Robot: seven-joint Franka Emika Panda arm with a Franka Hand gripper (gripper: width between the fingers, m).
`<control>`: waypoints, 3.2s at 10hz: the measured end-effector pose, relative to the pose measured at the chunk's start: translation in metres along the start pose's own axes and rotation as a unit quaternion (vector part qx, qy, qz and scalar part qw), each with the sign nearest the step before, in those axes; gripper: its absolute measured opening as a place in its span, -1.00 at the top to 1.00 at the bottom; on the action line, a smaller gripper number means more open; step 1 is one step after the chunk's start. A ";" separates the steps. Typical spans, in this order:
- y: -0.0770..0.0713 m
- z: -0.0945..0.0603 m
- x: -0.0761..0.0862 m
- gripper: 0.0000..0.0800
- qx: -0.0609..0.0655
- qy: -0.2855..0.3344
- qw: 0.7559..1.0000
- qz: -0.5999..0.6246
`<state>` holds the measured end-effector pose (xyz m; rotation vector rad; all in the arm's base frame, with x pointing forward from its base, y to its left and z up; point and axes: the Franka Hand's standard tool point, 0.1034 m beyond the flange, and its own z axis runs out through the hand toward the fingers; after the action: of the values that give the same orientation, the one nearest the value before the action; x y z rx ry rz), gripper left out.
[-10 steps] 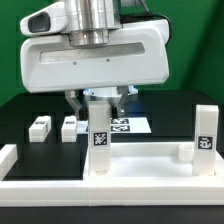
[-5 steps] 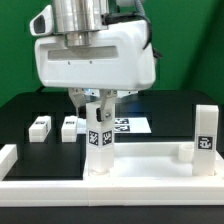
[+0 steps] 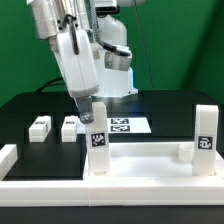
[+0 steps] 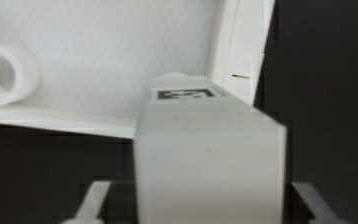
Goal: Assemble desk
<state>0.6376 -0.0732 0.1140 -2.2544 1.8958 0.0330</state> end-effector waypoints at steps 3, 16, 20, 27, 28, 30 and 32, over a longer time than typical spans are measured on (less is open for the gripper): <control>0.001 0.002 -0.018 -0.56 -0.039 -0.017 0.966 -0.255; -0.003 0.008 -0.016 0.26 -0.046 0.014 0.872 -0.488; -0.001 0.012 -0.025 0.26 -0.047 0.014 0.991 -0.124; -0.008 0.010 -0.025 0.03 -0.023 0.014 0.996 -0.085; -0.008 0.009 -0.025 -0.40 -0.022 0.012 0.985 -0.173; -0.007 0.010 -0.025 -0.57 -0.025 0.010 0.963 -0.269; -0.007 0.010 -0.024 -0.62 -0.026 0.008 0.936 -0.350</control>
Offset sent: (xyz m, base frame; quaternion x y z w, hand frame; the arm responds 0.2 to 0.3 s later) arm -0.0103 0.0170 0.0110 0.0320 0.0089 -0.1362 0.9901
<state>0.6410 -0.0470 0.1088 -2.8271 1.0045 -0.0388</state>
